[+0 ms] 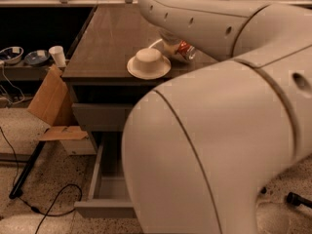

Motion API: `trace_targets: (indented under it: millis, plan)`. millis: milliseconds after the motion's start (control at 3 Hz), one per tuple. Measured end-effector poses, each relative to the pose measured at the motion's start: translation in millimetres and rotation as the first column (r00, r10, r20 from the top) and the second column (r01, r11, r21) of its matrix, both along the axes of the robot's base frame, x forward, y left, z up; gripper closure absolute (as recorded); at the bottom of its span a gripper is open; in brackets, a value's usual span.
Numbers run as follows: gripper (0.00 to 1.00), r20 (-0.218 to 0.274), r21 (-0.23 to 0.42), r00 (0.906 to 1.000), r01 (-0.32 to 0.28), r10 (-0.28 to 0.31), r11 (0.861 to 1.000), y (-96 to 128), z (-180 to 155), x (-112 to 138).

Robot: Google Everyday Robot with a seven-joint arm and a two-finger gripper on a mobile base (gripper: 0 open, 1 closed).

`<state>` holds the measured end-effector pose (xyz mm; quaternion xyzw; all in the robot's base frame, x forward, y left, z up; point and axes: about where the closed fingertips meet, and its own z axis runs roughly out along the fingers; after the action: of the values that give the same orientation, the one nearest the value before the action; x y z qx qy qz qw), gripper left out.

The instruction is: Pick coke can from middle drawer and place on counter

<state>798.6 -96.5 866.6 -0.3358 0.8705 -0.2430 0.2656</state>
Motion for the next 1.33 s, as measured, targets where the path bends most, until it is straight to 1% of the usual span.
trace_targets:
  millis: [333, 667, 1000, 1333]
  plan:
    - [0.58, -0.031, 0.002, 0.9994, 0.015, -0.015, 1.000, -2.8, -8.9, 4.2]
    - [0.35, -0.031, 0.003, 0.9990, 0.032, -0.032, 0.999, -5.9, -5.7, 2.8]
    - [0.11, -0.017, 0.004, 0.9988, 0.047, -0.047, 0.999, -8.5, 3.9, -1.5]
    - [0.00, -0.004, 0.007, 0.9982, 0.060, -0.060, 0.998, -11.4, 13.1, -7.0]
